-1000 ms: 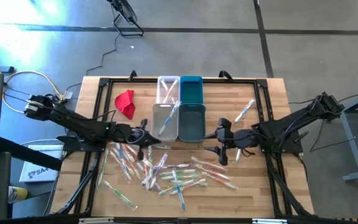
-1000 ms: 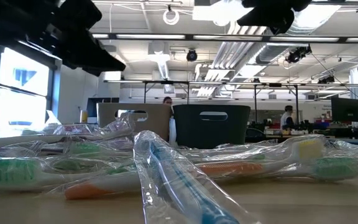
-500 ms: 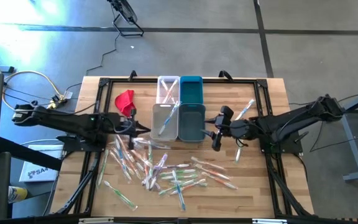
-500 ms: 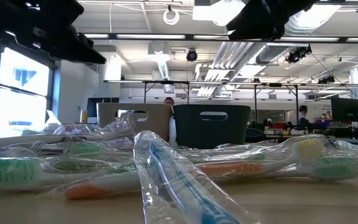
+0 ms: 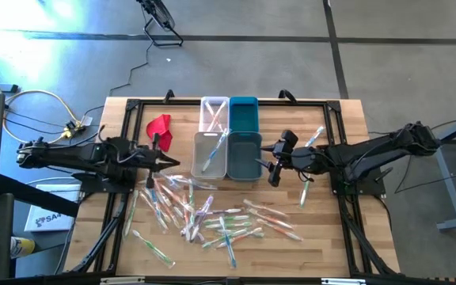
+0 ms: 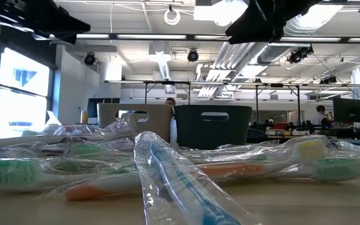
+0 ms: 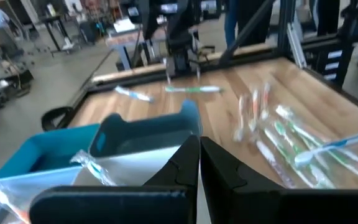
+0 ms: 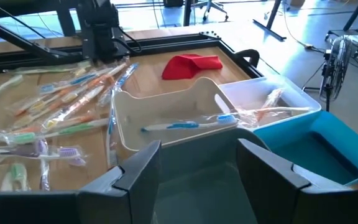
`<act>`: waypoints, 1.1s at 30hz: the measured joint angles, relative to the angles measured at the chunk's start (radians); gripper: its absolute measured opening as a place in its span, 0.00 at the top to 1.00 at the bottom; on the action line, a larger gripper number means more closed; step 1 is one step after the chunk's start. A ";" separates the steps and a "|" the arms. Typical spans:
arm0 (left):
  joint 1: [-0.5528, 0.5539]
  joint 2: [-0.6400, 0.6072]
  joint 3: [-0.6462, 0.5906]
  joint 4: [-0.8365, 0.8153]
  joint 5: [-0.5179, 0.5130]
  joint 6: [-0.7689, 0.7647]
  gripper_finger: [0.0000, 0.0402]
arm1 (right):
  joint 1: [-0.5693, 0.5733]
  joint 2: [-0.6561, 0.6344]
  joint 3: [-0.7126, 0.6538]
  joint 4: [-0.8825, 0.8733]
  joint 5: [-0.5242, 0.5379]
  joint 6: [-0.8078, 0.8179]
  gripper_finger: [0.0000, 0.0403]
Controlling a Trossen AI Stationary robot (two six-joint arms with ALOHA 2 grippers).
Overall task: Pick & Place Toothbrushes
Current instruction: Put the blue toothbrush into the gray bin
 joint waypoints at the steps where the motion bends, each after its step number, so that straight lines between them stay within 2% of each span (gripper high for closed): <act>1: 0.000 -0.010 0.000 -0.004 -0.009 0.000 0.97 | 0.000 0.000 0.000 0.001 0.000 -0.006 0.50; 7: 0.000 -0.026 0.000 -0.012 -0.069 -0.037 0.97 | 0.000 0.000 0.000 0.025 0.000 -0.040 0.50; 18: 0.000 0.013 0.000 -0.035 -0.039 -0.063 0.97 | 0.001 0.000 0.000 0.037 0.000 0.006 0.50; 29: 0.000 0.073 0.000 -0.035 -0.081 -0.084 0.97 | 0.001 0.000 0.000 0.037 0.004 0.246 0.50; 33: 0.000 0.097 0.000 -0.035 -0.082 -0.086 0.97 | 0.002 0.000 0.000 0.037 0.079 0.283 0.50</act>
